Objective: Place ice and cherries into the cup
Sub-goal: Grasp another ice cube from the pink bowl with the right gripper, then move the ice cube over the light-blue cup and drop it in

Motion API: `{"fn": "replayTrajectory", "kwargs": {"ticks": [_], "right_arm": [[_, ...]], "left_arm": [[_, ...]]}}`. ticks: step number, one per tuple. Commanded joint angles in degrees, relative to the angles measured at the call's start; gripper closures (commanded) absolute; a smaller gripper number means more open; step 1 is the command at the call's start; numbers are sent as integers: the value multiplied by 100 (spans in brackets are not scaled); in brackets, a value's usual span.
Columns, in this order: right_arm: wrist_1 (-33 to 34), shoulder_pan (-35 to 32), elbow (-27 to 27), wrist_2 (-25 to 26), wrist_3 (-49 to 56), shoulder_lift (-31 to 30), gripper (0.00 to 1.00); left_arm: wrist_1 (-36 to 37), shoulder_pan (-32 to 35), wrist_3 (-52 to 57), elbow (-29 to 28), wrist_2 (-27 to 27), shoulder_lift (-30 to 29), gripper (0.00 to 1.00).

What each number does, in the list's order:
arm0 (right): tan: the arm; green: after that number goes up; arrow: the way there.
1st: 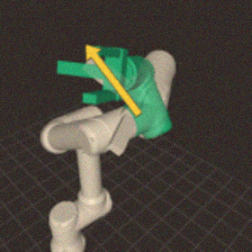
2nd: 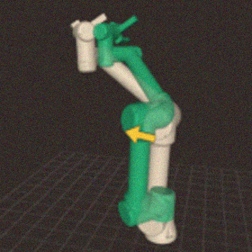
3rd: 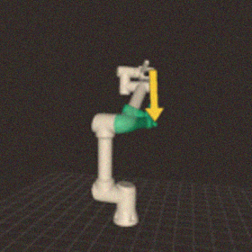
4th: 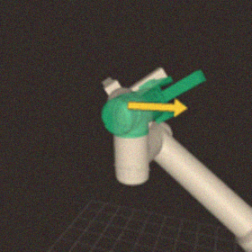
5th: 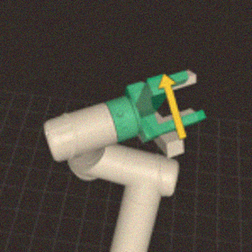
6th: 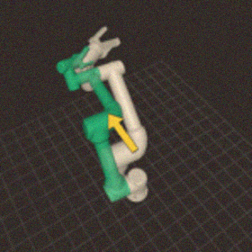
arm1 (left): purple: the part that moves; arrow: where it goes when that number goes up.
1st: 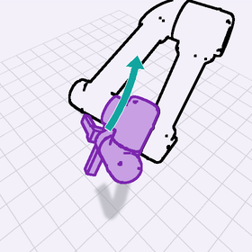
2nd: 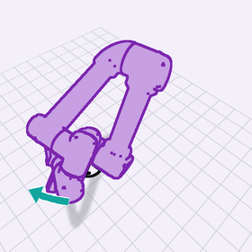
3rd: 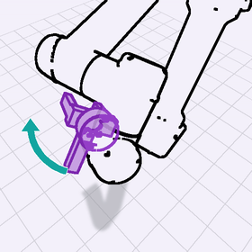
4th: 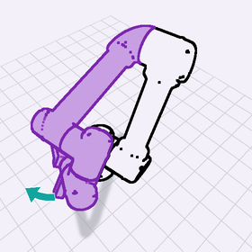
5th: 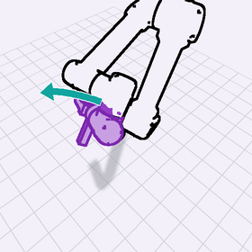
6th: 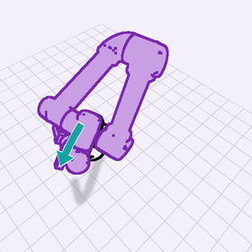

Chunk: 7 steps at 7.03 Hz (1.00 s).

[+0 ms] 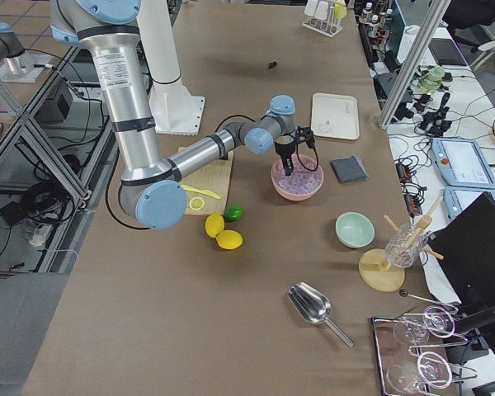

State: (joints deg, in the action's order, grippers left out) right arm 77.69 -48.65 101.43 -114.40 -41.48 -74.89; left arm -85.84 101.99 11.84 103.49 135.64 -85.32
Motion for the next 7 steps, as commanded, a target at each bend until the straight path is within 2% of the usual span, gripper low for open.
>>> {"fn": "replayTrajectory", "kwargs": {"ticks": [1,2,4,5,7], "right_arm": [[1380,-110,402,-162,-70,839,81],[2007,91,456,-127,-593,1384,82],[2118,845,248,213,-1928,2272,82],[2197,1092,-111,355,-2308,2738,82],[2163,1445,-333,619,-2794,3093,81]], "left_arm": [[-3,-4,2,-4,6,15,2],[-3,-4,-6,-22,-2,15,2],[6,-4,-6,-48,-3,-37,2],[6,-4,-6,-83,-3,-64,2],[6,5,-6,-57,-3,-38,2]]}}
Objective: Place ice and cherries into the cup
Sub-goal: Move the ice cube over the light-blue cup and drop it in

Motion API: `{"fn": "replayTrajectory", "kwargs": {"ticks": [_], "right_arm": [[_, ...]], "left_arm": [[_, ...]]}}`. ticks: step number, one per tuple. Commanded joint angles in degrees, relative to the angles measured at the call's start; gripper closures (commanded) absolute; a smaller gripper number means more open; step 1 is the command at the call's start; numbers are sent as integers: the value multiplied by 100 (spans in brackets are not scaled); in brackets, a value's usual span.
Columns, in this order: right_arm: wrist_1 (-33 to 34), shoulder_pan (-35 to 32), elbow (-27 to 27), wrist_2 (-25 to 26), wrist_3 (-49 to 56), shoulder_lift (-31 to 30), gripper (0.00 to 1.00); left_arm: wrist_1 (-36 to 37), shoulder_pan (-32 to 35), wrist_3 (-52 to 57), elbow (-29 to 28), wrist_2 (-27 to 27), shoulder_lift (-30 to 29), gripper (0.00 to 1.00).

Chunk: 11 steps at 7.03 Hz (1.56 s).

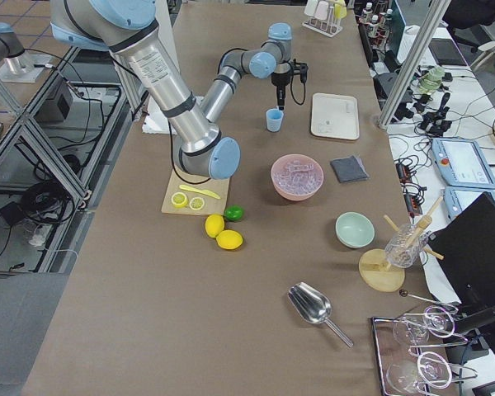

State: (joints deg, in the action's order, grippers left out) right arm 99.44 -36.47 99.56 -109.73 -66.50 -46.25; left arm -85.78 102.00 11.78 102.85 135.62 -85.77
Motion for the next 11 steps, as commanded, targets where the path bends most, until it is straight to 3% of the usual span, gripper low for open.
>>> {"fn": "replayTrajectory", "kwargs": {"ticks": [1,2,3,4,5,7,8,10,11], "right_arm": [[-21,254,-121,214,-302,179,79],[-21,289,-121,224,-302,169,65],[-21,289,-147,232,-302,161,60],[-21,289,-121,232,-276,152,8],[-12,289,-86,232,-267,126,1],[-3,281,132,320,-267,-119,1],[-21,211,264,329,-197,-408,2],[-117,-271,659,303,1027,-1275,2],[-727,-517,661,259,1452,-1829,2]], "left_arm": [[0,39,0,7,0,-10,2],[0,39,0,-10,0,-18,2],[0,39,0,-11,0,-19,2],[-9,48,9,15,0,8,2],[-9,48,9,42,9,25,2],[-9,48,9,42,9,17,2],[-17,48,9,51,0,17,2],[-17,48,9,95,9,43,2],[-17,48,9,95,9,43,2]]}}
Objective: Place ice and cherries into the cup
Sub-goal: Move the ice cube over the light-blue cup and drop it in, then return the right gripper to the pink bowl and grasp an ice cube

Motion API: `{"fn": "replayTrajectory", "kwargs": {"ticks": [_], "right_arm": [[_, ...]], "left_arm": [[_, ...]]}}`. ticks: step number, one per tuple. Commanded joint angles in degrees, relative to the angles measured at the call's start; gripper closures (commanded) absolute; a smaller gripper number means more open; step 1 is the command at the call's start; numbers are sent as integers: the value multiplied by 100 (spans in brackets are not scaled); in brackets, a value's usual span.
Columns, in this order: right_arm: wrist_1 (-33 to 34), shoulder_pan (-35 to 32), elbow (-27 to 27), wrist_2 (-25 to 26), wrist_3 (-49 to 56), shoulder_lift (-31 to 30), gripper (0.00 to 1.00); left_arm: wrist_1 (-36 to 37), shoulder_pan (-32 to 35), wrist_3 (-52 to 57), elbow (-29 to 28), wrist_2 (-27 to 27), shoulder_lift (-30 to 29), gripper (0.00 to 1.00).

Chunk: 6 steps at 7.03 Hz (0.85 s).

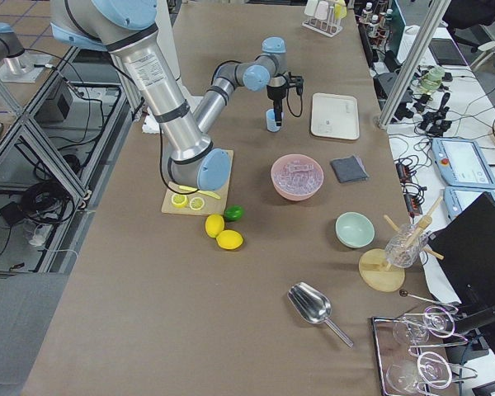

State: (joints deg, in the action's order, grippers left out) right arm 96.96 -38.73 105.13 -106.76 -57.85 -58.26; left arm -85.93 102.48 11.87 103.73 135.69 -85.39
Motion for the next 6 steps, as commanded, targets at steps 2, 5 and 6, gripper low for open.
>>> {"fn": "replayTrajectory", "kwargs": {"ticks": [2,5,6], "right_arm": [[-1083,-826,60,-344,1325,-1257,5],[-1092,-1189,-282,-416,1935,-1241,6],[-1109,-1181,-457,-399,1926,-1197,10]], "left_arm": [[-2,0,0,7,1,5,2],[-2,0,0,7,1,14,2],[-2,0,0,7,1,14,2]]}}
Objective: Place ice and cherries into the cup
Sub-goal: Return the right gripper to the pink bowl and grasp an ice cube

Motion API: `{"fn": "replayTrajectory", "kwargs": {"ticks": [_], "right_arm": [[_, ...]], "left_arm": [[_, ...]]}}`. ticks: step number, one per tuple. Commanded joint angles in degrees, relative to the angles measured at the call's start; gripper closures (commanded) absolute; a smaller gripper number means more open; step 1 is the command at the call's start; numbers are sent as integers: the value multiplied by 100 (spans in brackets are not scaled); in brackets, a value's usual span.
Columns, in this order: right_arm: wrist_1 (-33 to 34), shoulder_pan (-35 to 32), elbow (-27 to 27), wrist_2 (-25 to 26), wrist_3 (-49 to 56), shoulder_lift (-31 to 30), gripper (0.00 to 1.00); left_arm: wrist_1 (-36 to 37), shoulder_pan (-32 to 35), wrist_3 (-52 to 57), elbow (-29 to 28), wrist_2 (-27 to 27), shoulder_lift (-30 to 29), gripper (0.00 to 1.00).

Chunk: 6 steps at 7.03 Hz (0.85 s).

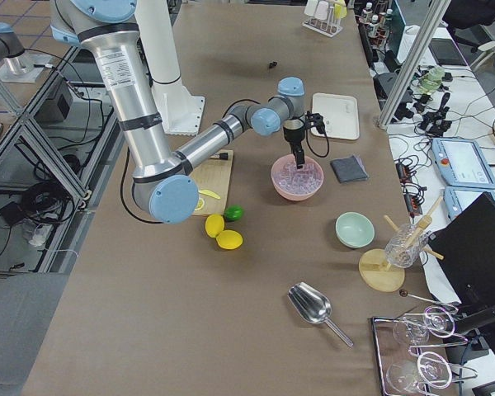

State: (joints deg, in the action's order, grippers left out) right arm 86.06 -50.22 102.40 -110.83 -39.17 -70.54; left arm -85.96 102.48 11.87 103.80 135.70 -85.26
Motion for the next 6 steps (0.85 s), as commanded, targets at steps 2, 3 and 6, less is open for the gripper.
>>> {"fn": "replayTrajectory", "kwargs": {"ticks": [2,3,6], "right_arm": [[-28,-22,-386,140,302,49,14],[-28,-14,-500,289,331,67,16],[-19,4,-843,475,542,383,24]], "left_arm": [[0,-9,0,-35,0,-35,2],[0,0,0,-44,0,-35,2],[0,-9,0,-35,0,-35,2]]}}
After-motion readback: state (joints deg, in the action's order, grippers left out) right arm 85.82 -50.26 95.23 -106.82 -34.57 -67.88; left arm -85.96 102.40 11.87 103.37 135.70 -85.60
